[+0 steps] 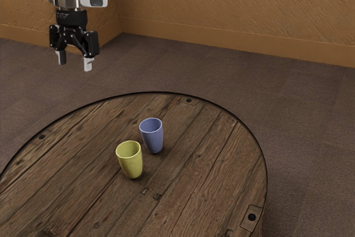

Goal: Place the right cup onto the left cup

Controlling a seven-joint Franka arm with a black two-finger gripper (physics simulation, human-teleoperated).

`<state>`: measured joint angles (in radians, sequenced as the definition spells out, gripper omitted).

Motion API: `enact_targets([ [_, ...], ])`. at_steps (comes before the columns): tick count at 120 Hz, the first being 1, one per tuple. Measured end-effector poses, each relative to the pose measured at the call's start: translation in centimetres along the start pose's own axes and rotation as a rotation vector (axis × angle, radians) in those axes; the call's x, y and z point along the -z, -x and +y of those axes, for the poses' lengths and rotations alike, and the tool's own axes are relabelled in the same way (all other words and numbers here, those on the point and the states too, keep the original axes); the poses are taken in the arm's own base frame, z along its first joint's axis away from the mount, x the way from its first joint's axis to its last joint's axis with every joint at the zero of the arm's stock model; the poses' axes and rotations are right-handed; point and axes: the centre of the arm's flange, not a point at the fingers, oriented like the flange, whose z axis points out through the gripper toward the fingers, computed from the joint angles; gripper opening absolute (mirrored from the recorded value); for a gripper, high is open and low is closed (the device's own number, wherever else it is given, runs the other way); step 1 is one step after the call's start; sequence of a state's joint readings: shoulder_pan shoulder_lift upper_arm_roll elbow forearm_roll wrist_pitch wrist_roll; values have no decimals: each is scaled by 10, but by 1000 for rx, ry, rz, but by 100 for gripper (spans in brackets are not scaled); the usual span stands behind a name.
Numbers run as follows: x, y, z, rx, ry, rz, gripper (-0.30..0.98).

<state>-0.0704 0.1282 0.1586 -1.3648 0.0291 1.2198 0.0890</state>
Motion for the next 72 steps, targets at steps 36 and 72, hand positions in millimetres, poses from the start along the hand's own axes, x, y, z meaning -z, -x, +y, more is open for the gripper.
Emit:
enact_targets([
  [36, -111, -61, 2, -35, 7, 47, 69],
  [72, -200, -164, 25, -54, -10, 124, 69],
])
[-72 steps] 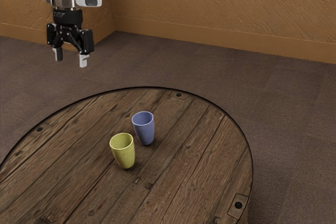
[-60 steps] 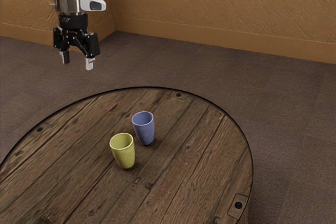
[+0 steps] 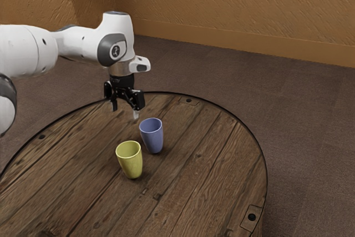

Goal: Place the right cup onto the left cup

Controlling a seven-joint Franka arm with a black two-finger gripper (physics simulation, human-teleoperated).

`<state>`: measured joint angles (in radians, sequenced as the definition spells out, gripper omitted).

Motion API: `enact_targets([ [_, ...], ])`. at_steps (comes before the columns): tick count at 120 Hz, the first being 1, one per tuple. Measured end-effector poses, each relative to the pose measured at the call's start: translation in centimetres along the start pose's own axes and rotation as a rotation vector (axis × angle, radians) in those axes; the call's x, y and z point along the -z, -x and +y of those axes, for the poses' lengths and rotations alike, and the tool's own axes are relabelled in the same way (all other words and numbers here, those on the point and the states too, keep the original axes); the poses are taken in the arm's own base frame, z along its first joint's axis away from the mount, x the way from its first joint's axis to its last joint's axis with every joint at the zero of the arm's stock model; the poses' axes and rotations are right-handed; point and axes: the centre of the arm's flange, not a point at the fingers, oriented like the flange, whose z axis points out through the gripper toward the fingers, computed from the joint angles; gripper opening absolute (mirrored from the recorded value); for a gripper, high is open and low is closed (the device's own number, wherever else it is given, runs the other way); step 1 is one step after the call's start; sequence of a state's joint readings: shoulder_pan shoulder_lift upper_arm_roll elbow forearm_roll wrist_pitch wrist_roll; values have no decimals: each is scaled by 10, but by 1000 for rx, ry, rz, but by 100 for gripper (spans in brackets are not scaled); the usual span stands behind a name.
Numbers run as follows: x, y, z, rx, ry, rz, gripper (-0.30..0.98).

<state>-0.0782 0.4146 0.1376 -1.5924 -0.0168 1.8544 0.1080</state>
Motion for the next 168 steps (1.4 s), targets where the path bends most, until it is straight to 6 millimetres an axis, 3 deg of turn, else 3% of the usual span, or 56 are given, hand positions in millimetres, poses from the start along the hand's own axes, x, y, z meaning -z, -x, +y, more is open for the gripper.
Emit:
enact_targets([
  [9, -1, -18, 12, -17, 1, 40, 69],
  [28, -19, -31, 25, -26, 8, 66, 69],
  [47, -55, -32, 27, -5, 31, 59, 69],
  [65, -64, -34, 27, 12, 43, 78, 68],
  [74, -68, -36, 27, 17, 44, 85, 59],
  [87, -75, -39, 25, 25, 43, 90, 34],
  [100, -75, -40, 25, 27, 42, 99, 14],
  [116, -74, -41, 26, 28, 39, 107, 1],
  [138, -72, -41, 26, 32, 38, 113, -6],
  [168, -27, -34, 25, 31, 30, 174, -9],
])
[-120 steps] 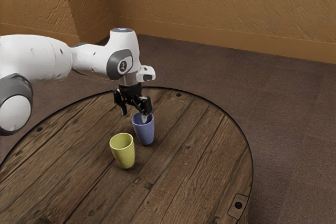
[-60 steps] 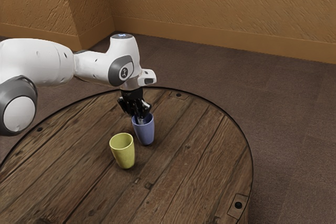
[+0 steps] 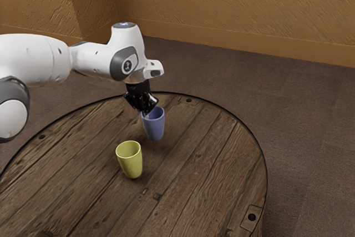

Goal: Place the right cup onto the left cup

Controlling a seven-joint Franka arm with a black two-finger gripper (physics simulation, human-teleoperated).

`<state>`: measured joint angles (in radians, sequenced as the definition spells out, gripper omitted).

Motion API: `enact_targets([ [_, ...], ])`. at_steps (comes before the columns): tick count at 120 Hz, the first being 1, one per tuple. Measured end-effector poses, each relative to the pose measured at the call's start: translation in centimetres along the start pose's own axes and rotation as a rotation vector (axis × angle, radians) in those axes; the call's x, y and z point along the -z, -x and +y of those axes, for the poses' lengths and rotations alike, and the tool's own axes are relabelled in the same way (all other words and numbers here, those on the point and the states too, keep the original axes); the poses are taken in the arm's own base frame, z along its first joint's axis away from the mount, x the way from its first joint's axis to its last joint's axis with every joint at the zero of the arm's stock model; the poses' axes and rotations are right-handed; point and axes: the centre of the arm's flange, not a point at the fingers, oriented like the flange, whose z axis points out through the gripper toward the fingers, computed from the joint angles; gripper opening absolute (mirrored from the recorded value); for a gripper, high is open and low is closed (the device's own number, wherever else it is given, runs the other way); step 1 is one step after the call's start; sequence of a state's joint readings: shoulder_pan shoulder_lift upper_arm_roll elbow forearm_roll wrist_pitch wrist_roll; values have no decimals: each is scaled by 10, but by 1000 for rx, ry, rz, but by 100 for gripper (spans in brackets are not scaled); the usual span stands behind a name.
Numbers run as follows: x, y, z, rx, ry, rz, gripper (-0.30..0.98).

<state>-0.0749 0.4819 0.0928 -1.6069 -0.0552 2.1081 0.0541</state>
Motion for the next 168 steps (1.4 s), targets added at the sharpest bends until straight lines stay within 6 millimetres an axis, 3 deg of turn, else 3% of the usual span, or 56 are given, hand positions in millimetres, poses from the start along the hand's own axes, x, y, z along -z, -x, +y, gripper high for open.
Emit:
enact_targets([
  [35, 90, 13, -1, 0, -2, 81, -10],
  [53, 107, 31, 4, -6, -1, 69, -10],
  [74, 106, 67, 17, -11, -1, 24, -10],
  [126, 104, 133, 10, 62, -25, -21, -10],
  [168, 72, 149, 9, 122, -39, -37, -10],
])
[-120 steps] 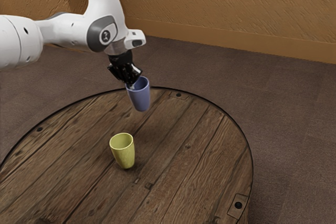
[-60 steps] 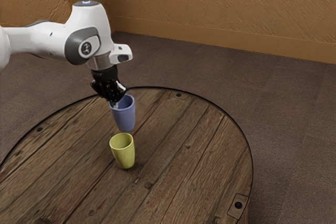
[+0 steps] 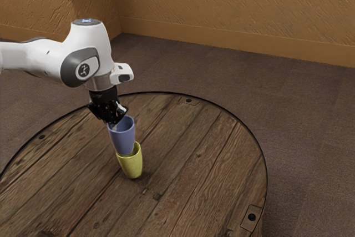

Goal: Place the right cup onto the left cup

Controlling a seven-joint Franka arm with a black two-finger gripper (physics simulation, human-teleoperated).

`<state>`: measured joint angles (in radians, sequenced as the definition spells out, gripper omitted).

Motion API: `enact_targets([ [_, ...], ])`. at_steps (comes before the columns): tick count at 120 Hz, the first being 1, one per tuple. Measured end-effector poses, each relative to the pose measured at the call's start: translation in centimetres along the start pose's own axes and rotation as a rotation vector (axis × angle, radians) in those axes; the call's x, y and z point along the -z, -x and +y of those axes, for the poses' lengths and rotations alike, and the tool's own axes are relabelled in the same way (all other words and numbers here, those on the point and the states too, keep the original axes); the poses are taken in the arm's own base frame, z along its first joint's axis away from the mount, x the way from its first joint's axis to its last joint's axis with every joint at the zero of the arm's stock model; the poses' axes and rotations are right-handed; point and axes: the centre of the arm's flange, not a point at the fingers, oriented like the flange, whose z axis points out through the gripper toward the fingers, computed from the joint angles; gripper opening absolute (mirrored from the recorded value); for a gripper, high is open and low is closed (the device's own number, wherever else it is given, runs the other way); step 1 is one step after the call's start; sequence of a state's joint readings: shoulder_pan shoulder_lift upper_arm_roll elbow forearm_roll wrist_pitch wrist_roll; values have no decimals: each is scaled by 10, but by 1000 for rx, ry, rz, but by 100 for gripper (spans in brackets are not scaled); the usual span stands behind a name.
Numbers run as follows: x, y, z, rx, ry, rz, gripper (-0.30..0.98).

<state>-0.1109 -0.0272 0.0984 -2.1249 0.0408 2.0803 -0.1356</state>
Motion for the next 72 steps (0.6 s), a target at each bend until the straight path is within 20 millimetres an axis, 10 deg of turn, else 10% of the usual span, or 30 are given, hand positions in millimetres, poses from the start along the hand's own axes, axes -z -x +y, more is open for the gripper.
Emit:
enact_targets([
  [45, -18, -8, 9, 29, -1, 20, -10],
  [72, -19, -10, 12, 28, -8, 29, 37],
])
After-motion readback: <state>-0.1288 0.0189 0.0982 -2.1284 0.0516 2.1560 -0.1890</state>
